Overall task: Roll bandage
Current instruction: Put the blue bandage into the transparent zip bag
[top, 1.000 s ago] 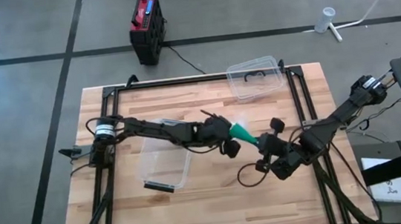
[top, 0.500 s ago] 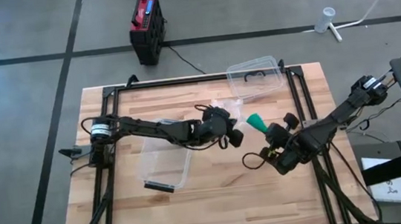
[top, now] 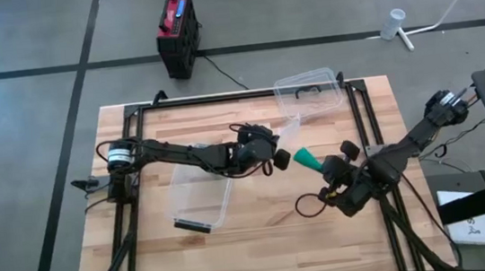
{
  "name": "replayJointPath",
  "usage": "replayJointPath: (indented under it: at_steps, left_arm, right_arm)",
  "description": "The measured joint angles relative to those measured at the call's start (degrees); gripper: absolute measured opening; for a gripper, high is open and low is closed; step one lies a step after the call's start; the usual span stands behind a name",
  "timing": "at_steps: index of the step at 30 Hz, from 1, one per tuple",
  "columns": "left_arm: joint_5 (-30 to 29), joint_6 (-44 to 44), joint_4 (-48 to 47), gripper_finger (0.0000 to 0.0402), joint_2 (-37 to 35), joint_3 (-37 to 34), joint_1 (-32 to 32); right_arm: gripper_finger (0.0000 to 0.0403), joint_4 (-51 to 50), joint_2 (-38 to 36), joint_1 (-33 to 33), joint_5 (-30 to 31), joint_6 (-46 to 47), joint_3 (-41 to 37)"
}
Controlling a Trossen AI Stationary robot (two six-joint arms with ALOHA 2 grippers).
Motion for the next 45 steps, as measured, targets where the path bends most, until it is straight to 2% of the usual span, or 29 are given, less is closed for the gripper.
replayJointPath:
  at_steps: [7, 10, 15, 18, 25, 30, 35, 39, 45]
  left_arm:
    - [-0.42, -1.72, 3.27, 0.0001, 0.09, -1.11, -0.92]
    - [-0.41, -1.72, 5.02, 0.0001, 0.09, -1.11, -1.66]
    - [-0.4, -1.7, 5.66, 0.0001, 0.09, -1.2, -1.75]
    - [-0.49, -1.52, 5.92, 0.0001, 0.13, -1.22, -1.67]
    - [-0.54, 2.57, 5.76, 0.0001, -1.01, -1.29, -1.72]
    - [-0.54, 4.33, 4.57, 0.0, -2.51, -1.18, -2.04]
    - [0.7, 3.53, 4.31, 0.0, -3.24, -1.24, -2.82]
    - [1.45, 1.46, 4.39, 0.0, -2.63, -1.24, -3.6]
    - [1.47, -1.17, 3.56, 0.0, -1.93, -1.58, -4.45]
  right_arm:
    - [0.0018, -0.14, -0.11, -0.06, 12.08, -1.47, 2.83]
    - [0.0018, 1.6, -0.06, -2.06, 14.01, -2.01, 1.57]
    - [0.0018, 13.25, 0.26, -4.56, 14.23, -12.08, -0.82]
    - [0.0018, 16.78, 0.34, -6.26, 12.21, -16.84, -1.42]
    - [0.0018, 15.16, 0.96, -9.93, 2.48, -14.88, -3.77]
    - [0.0018, 10.68, 0.98, -10.57, 2.07, -10.5, -5.19]
    - [0.0018, 11.29, 0.98, -10.71, 3.38, -10.71, -5.05]
    - [0.0018, 16.89, 0.96, -11.92, 3.41, -16.57, -4.68]
    - [0.0018, 22.77, 0.96, -16.06, -4.98, -26.65, -3.95]
